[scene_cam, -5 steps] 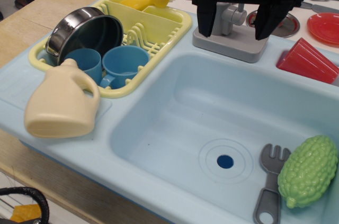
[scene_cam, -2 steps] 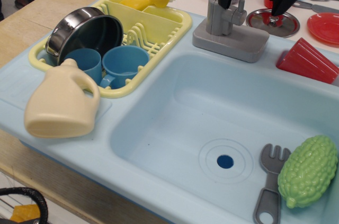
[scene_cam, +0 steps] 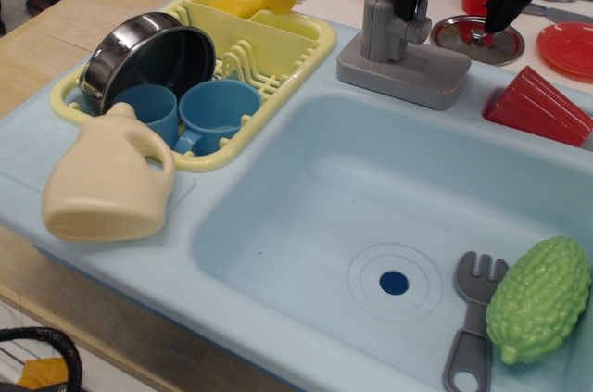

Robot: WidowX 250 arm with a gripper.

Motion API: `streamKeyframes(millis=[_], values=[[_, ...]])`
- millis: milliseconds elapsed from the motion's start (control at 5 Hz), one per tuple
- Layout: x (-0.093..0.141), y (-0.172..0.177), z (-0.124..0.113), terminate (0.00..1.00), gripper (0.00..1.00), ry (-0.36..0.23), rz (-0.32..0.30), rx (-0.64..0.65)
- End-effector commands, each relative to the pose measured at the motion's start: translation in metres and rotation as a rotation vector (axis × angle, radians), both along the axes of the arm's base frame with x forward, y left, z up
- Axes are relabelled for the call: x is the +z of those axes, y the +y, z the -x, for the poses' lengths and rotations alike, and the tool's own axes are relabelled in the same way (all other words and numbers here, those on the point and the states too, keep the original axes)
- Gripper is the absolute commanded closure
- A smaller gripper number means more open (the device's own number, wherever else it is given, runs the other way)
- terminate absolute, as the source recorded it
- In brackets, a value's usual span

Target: Turn lever vertical to front

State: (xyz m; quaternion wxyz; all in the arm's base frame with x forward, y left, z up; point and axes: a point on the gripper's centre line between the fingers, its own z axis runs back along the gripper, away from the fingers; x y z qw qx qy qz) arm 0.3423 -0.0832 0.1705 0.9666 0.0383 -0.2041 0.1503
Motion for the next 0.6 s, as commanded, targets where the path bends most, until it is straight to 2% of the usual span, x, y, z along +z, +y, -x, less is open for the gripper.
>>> streamKeyframes(millis=[0, 200, 400], values=[[0.006, 0.011, -0.013, 0.00, 0.00, -0.029, 0.024, 0.011], [0.005, 0.010, -0.004, 0.00, 1.00, -0.033, 0.032, 0.042], [0.001, 0.011, 0.008, 0.00, 1.00, -0.022, 0.046, 0.073]])
